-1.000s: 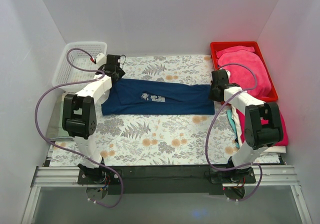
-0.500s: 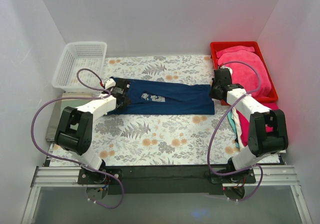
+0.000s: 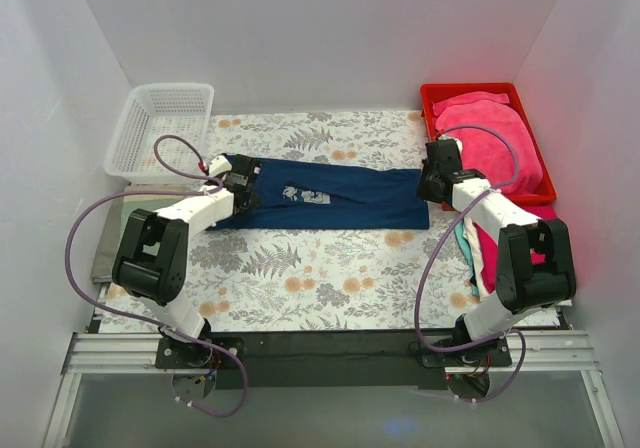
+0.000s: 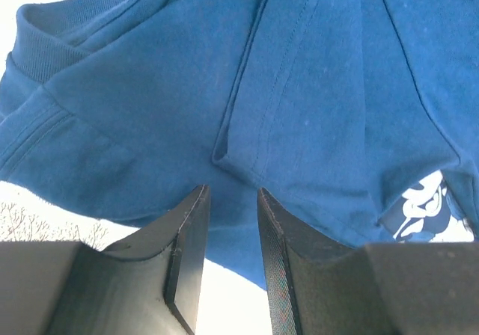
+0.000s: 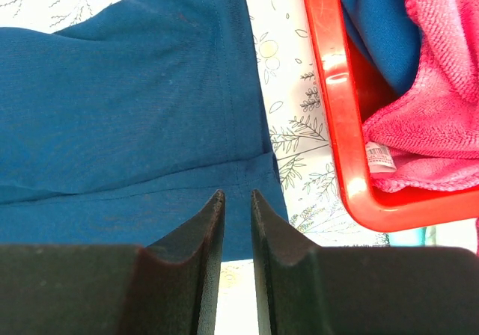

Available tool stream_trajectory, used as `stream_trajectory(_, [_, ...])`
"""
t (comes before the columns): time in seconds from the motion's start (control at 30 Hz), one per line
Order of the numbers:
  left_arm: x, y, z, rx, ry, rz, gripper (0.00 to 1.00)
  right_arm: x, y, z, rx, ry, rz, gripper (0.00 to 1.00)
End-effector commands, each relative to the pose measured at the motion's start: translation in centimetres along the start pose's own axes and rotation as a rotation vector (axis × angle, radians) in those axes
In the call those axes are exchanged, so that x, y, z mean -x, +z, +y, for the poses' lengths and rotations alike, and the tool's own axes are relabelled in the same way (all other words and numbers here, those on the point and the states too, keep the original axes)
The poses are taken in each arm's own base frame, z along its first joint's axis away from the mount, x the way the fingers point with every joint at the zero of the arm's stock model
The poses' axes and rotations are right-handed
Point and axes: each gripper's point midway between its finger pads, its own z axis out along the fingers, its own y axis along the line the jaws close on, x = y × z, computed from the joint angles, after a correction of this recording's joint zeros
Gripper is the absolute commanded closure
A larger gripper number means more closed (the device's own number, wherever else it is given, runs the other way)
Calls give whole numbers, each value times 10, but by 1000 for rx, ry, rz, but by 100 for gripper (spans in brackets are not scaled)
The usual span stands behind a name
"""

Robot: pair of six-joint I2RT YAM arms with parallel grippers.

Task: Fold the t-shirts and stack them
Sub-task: Fold the other side of the tshirt into a rectangle

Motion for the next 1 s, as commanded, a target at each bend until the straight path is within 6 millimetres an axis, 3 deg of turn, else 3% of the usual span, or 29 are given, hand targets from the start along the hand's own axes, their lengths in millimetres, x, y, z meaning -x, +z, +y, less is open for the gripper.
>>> stream_trajectory(0.0, [18,3,-8,11,-11,-60,69,1,0,3,6,5,-1,74])
stream_trajectory(0.33, [18,20,-11,46,5,-69,69,-4,4,3,8,-1,20,75])
stream_trajectory(0.47, [25,23,-14,56,-2,-93,80,-6,6,5,14,-6,28,75])
stream_trajectory(0.57, [34,22,-21,47,-3,-116,100,-7,6,5,14,-8,32,75])
stream_trajectory(0.97, [68,8,-66,-75,-16,-163,100,-6,6,5,13,-10,30,76])
